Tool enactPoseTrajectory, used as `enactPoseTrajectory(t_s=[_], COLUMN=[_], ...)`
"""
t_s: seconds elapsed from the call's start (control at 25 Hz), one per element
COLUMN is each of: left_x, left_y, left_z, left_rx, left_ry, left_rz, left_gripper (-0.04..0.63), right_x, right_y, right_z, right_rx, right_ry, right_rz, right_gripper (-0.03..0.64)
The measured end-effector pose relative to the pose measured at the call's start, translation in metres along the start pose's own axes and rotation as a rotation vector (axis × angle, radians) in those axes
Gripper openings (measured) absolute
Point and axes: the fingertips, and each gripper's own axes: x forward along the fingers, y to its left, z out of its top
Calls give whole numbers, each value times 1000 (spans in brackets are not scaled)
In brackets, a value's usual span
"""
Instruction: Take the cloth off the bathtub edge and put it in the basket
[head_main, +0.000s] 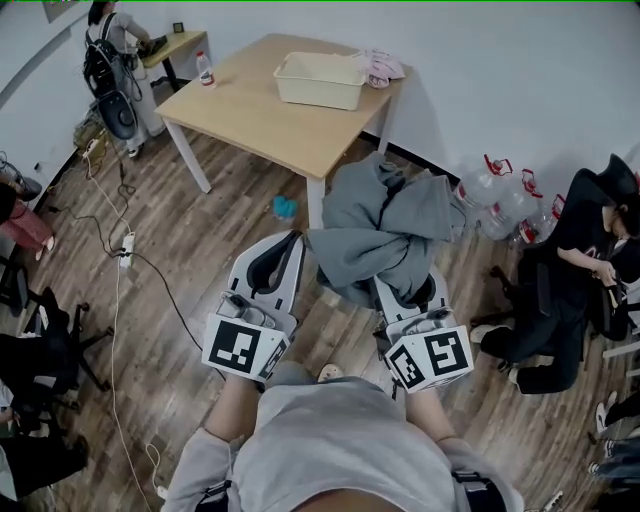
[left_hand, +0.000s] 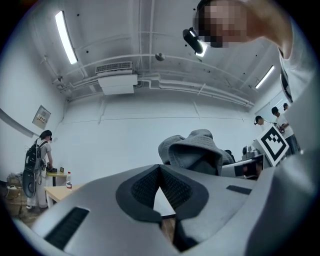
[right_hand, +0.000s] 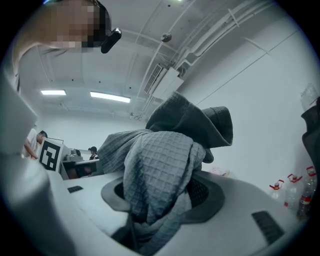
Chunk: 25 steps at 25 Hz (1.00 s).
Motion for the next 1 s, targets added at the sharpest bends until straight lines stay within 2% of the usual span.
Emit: enactPoseTrajectory(t_s=[0.28,0.6,1.0], left_x=[24,53,91], left_y=[10,34,98], left_z=[-9,-22,-30], left_rx=[2,-6,-18], left_ry=[32,35,16], left_rz=[16,3,-35], left_gripper=[-3,-3,-3], right_x=[24,54,120], right_y=[-18,-36,-42], right_z=[-6,-11,-11], right_rx=[35,32,17], right_ry=[14,18,15], right_rz=[25,-1,-59], right_gripper=[218,218,218])
